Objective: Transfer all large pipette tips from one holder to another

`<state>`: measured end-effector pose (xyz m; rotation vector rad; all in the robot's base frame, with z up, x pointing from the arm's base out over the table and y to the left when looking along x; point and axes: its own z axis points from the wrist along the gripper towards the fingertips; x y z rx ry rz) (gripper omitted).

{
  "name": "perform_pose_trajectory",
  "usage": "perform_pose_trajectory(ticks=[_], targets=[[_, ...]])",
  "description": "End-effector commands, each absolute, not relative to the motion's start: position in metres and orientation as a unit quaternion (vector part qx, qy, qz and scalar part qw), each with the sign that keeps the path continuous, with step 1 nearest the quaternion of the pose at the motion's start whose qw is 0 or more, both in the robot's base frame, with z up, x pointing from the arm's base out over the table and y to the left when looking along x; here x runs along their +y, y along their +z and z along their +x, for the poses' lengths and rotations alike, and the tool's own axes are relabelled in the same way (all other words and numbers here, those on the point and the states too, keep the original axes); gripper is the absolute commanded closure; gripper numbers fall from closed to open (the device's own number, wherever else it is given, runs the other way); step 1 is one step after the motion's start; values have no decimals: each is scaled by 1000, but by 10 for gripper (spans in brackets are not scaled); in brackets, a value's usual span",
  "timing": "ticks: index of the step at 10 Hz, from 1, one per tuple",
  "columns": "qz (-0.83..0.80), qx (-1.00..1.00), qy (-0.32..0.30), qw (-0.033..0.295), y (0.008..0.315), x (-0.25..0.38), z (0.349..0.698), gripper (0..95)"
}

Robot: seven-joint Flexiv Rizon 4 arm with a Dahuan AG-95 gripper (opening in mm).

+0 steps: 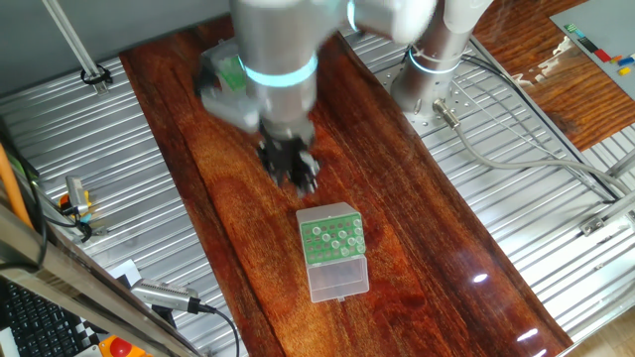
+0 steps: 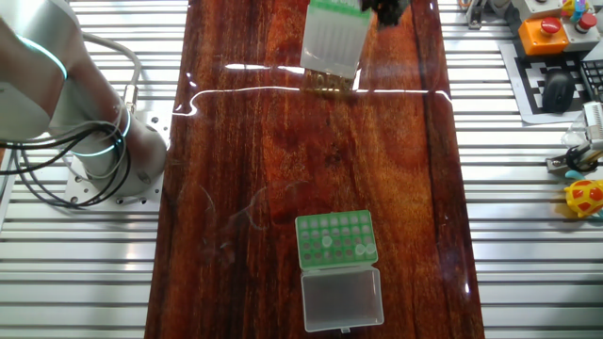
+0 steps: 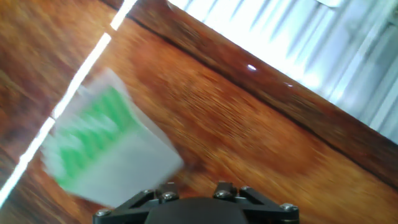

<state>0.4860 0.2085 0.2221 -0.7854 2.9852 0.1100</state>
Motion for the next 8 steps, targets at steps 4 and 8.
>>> perform_pose_trajectory(ticks=[4,8], targets=[[-271,962,15,15,220,228,488,760],[-270,962,27,23,215,240,489,760]])
